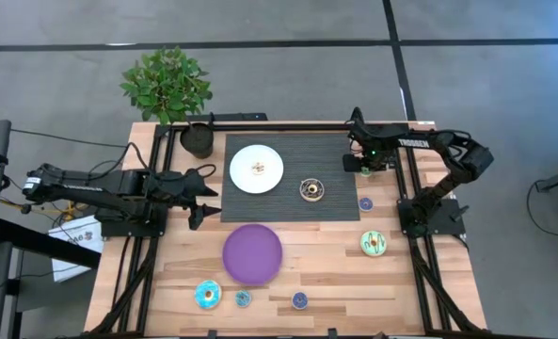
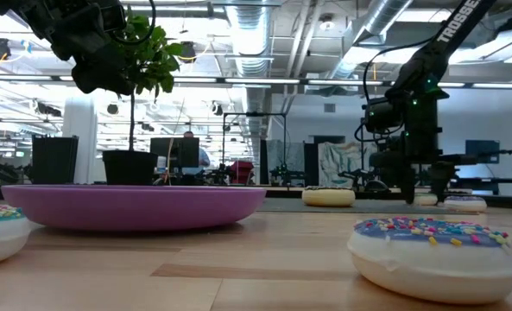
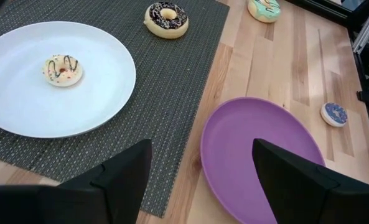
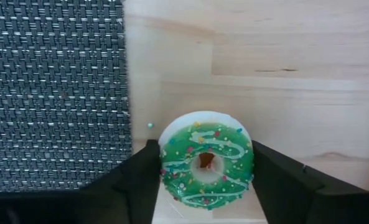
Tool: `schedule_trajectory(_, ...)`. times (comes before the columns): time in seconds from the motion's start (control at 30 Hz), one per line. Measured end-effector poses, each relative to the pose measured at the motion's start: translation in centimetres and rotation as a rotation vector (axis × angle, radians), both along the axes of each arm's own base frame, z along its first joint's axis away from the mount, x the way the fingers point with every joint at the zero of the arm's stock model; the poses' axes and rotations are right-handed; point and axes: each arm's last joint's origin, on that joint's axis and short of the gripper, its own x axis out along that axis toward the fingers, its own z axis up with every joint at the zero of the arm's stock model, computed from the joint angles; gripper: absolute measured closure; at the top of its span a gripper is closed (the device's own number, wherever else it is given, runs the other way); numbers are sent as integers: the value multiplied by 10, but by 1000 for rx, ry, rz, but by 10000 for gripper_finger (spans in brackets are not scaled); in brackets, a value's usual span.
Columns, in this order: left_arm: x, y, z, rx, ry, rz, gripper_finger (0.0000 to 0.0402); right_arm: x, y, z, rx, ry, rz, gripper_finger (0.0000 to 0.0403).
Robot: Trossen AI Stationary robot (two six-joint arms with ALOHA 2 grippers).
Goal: Pick & Place donuts
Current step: Put the small green donut on the white plate
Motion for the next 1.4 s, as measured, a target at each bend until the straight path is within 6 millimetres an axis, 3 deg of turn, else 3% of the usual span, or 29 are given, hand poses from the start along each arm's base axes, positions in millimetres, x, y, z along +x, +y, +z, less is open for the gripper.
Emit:
schedule_trajectory(0.47, 0, 0, 0, 0, 0, 0, 129, 0, 1, 5, 13, 6, 6, 207)
schedule_trajectory(0.8, 0, 0, 0, 2, 0, 2, 130, 20, -5, 67, -158, -154, 70, 205)
schedule_trajectory(1.07, 0, 0, 0, 3, 0, 4, 130, 73, -1, 137, -417, -413, 292, 218)
schedule_trajectory(1.27, 0, 0, 0, 3, 0, 4, 129, 137, 5, 183, -529, -558, 455, 226)
schedule_trajectory(1.4, 0, 0, 0, 3, -1, 4, 129, 188, 7, 199, -559, -609, 598, 227)
